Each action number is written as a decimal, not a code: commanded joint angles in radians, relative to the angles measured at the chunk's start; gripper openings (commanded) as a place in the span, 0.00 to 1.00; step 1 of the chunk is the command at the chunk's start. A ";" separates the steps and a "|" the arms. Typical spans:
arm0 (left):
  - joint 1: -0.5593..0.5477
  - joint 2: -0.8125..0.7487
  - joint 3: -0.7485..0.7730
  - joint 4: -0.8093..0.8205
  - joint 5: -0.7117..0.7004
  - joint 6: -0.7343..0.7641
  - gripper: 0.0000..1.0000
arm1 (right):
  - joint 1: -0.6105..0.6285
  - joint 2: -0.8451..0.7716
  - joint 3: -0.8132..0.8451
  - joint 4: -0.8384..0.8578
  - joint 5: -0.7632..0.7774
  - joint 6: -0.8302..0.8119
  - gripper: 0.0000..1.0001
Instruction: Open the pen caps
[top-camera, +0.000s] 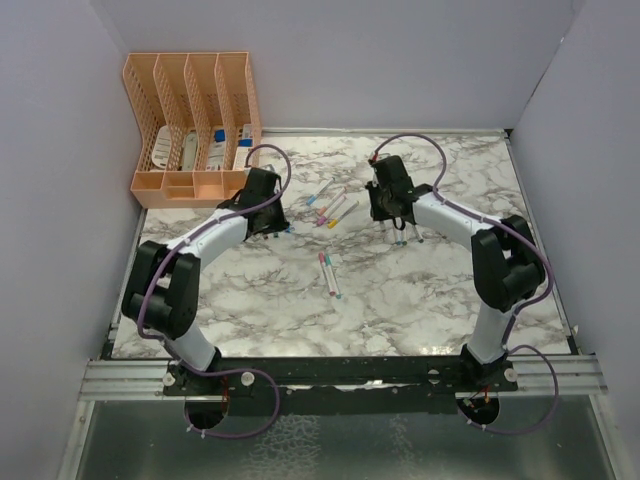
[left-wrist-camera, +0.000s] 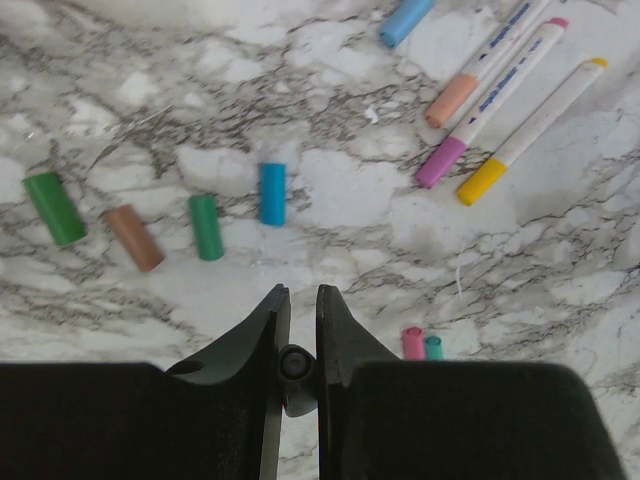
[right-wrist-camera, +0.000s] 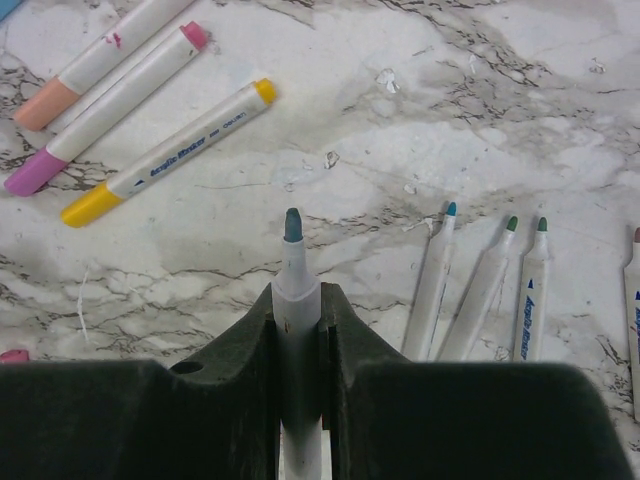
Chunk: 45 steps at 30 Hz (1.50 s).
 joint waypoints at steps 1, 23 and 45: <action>-0.047 0.079 0.117 0.015 0.001 0.023 0.00 | -0.016 0.021 0.033 0.013 -0.007 -0.012 0.01; -0.083 0.279 0.244 -0.027 -0.058 0.036 0.27 | -0.051 0.152 0.074 0.025 -0.039 -0.005 0.06; -0.084 -0.113 0.103 -0.019 -0.040 -0.036 0.47 | -0.071 0.174 0.099 -0.004 -0.014 0.013 0.36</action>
